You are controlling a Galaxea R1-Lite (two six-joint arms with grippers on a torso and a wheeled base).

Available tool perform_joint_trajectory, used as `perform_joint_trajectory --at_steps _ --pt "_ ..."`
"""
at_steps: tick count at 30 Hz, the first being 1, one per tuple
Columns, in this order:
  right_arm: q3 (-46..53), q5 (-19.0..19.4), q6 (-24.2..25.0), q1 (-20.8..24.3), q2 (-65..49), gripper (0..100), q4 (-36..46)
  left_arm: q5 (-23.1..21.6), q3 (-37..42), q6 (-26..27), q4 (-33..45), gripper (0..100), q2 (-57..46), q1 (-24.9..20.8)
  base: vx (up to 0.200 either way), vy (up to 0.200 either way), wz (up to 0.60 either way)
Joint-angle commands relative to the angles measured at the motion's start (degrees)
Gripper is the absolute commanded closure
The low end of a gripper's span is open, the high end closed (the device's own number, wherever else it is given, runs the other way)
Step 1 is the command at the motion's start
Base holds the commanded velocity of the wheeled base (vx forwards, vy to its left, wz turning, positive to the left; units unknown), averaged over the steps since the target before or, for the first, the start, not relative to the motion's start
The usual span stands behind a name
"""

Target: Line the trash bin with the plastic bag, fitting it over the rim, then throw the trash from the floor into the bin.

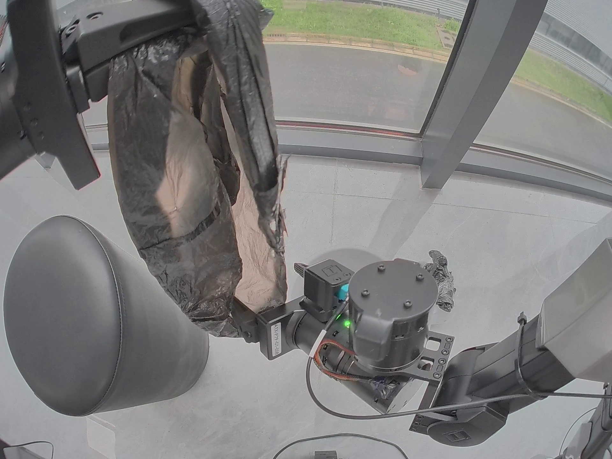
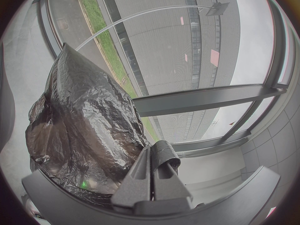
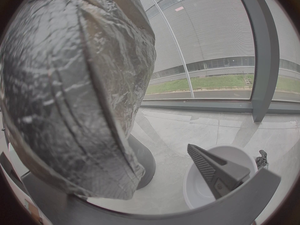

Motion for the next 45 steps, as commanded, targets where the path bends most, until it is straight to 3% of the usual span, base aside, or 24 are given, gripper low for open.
perform_joint_trajectory --at_steps 1,12,23,24,27,31,34,36,37,39,45 --pt "0.1 0.0 0.0 0.4 0.6 100 -0.1 -0.1 0.1 0.0 0.0 100 -0.1 0.1 0.0 0.0 0.0" --pt "0.5 0.0 0.2 0.6 0.4 100 0.4 0.0 0.4 0.0 -0.1 100 -0.5 0.4 0.0 0.0 0.0" --pt "6.3 -0.1 1.9 -0.2 -5.1 100 3.9 -0.2 3.8 0.1 -0.6 100 -0.9 5.8 0.0 0.0 0.0" --pt "7.4 0.1 5.0 -3.1 -10.7 100 11.3 -2.3 7.1 0.3 -1.3 100 -0.9 9.6 0.0 0.0 0.0" --pt "7.2 3.7 7.0 -7.1 -16.6 100 21.9 -8.0 12.7 0.5 -3.7 100 -0.8 14.9 0.0 0.0 0.0" --pt "5.5 13.4 8.4 -11.9 -24.0 100 35.5 -17.5 22.1 0.3 -11.5 100 -0.9 20.5 0.0 0.0 0.0" --pt "1.7 18.0 9.9 -14.6 -27.0 100 46.1 -23.2 27.0 0.2 -16.2 100 -0.9 21.5 0.0 0.0 0.0" --pt "1.7 18.0 9.9 -14.6 -27.0 100 46.1 -23.2 27.0 0.2 -16.2 100 -0.9 21.5 0.0 0.0 0.0" --pt "-2.2 20.8 11.7 -16.5 -28.0 100 54.0 -27.3 30.0 0.1 -18.8 100 -0.8 21.5 0.0 0.0 0.0" --pt "-6.4 24.1 12.2 -18.3 -28.3 100 61.2 -31.0 32.4 0.5 -21.0 100 -0.3 21.3 0.0 0.0 0.0" --pt "-12.9 26.3 12.2 -19.4 -27.7 100 71.6 -36.1 34.5 0.3 -23.9 100 0.7 20.3 0.0 0.0 0.0"
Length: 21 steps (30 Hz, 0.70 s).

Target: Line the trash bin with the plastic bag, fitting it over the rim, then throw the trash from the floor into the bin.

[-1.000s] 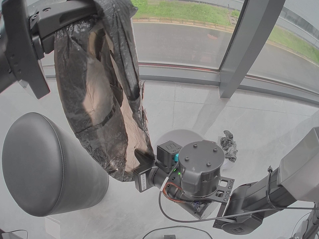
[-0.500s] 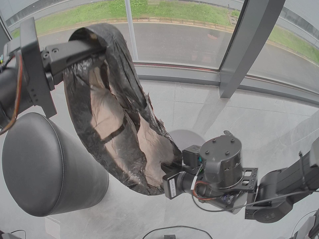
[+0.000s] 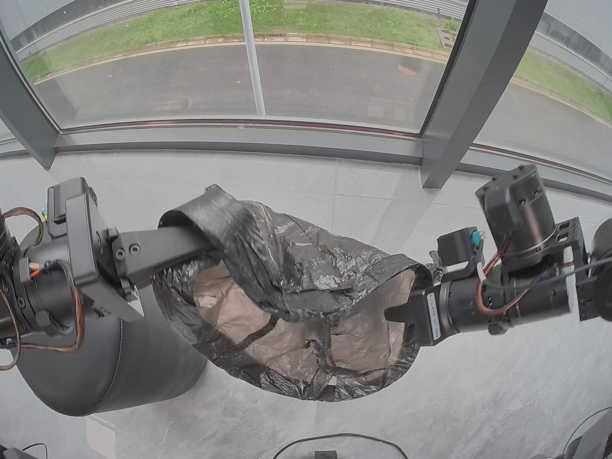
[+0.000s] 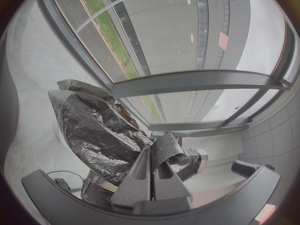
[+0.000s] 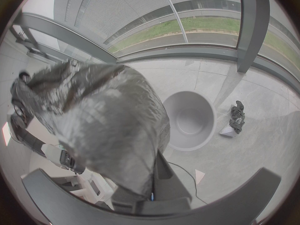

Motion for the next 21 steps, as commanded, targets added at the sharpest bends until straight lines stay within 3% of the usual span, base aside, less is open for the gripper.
perform_joint_trajectory --at_steps 1,5,10,21 --pt "-8.0 3.3 1.0 -3.4 -3.2 100 7.5 -5.5 5.0 0.0 -3.6 100 1.2 0.3 0.0 0.0 0.0" --pt "-12.3 3.4 1.0 -3.3 -2.5 100 15.1 -12.5 5.3 -0.2 -3.6 100 1.1 0.2 0.0 0.0 0.0" --pt "-12.8 3.4 1.0 -3.1 -2.9 100 18.3 -17.7 5.4 -0.2 -3.6 100 0.5 -0.9 0.0 0.0 0.0" --pt "-14.9 3.4 0.6 -3.1 -2.5 100 22.8 -17.9 4.9 0.1 -3.8 100 2.9 -4.1 0.0 0.0 0.0"
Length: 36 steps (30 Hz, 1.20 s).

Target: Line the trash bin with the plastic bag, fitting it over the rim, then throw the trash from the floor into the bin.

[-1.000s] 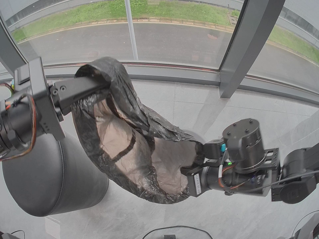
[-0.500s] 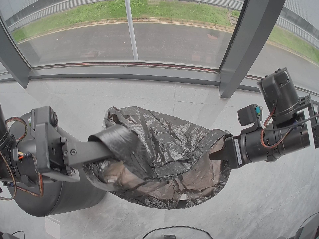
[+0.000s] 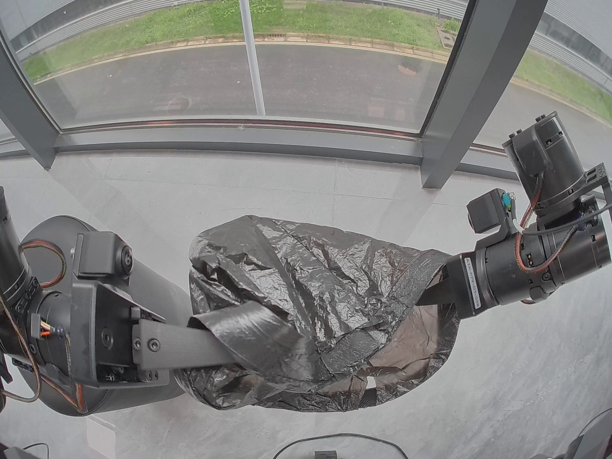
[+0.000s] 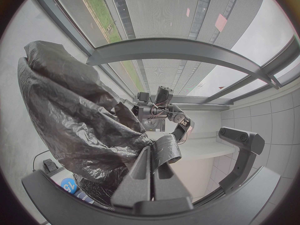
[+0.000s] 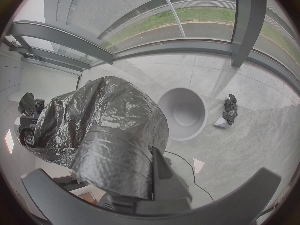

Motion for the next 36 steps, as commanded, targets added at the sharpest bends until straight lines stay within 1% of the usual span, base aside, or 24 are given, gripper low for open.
perform_joint_trajectory --at_steps 1,8,15,16,18,19,20,22,29,33,36 --pt "-2.2 0.0 -0.3 0.0 0.3 100 2.2 0.0 -0.3 0.1 0.0 100 1.5 -0.4 0.0 0.0 0.0" --pt "-10.7 -0.1 -1.7 -0.1 2.8 100 11.4 0.1 -0.1 0.1 -0.4 100 2.3 0.1 0.0 0.0 0.0" --pt "-13.7 -0.3 -1.8 -0.1 3.6 100 16.5 0.0 0.9 -0.2 -3.9 100 3.9 -0.2 0.0 0.0 0.0" --pt "-15.3 -0.6 -2.1 -0.1 3.7 100 20.1 -0.1 1.3 -0.2 -4.5 100 4.8 -0.4 0.0 0.0 0.0" --pt "-17.1 -0.6 -3.1 -0.3 3.9 100 23.2 -0.2 1.5 -0.1 -5.1 100 5.9 -0.4 0.0 0.0 0.0" --pt "-17.1 -0.6 -3.1 -0.3 3.9 100 23.2 -0.2 1.5 -0.1 -5.1 100 5.9 -0.4 0.0 0.0 0.0" --pt "-19.7 -0.6 -3.8 -0.5 4.5 100 27.1 -0.2 1.6 -0.1 -6.0 100 7.1 -0.4 0.0 0.0 0.0" --pt "-22.0 -0.6 -3.8 -0.7 5.4 100 29.8 -0.7 1.6 -0.1 -7.1 100 8.4 -0.4 0.0 0.0 0.0" --pt "-23.7 -0.6 -3.7 -0.7 7.5 100 31.0 -2.9 2.0 -0.1 -9.4 100 12.0 -0.4 0.0 0.0 0.0" --pt "-24.8 -0.6 -3.7 -0.7 9.3 100 33.0 -5.3 3.1 0.0 -12.0 100 15.3 -0.4 0.0 0.0 0.0" --pt "-25.2 -0.7 -3.7 -0.8 9.3 100 33.8 -8.2 4.6 0.0 -16.0 100 17.8 -0.4 0.0 0.0 0.0"
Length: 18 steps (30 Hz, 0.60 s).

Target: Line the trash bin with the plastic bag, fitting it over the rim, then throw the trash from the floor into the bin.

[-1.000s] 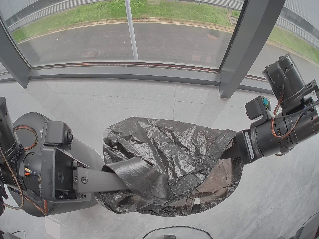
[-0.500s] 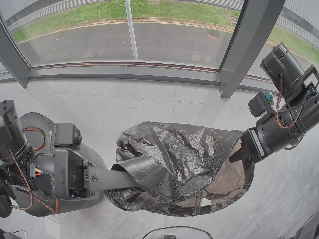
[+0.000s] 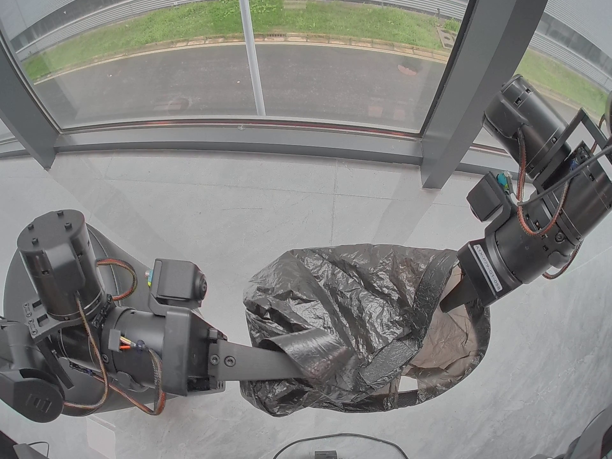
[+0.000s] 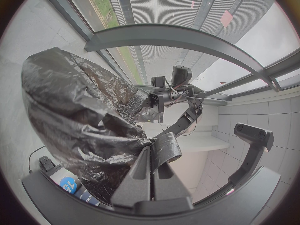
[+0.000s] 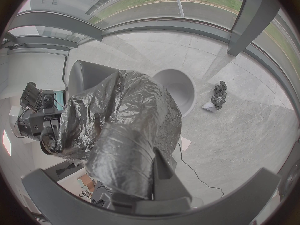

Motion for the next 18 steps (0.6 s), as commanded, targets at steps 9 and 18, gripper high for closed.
perform_joint_trajectory --at_steps 9,18 --pt "-3.0 -0.4 -0.3 -1.1 0.9 100 6.8 -3.2 3.1 -0.2 -10.8 100 11.1 -3.4 0.0 0.0 0.0" --pt "-5.0 -3.0 -1.9 -1.5 1.5 100 11.8 -3.3 3.0 -0.2 -16.4 100 17.3 -4.4 0.0 0.0 0.0"
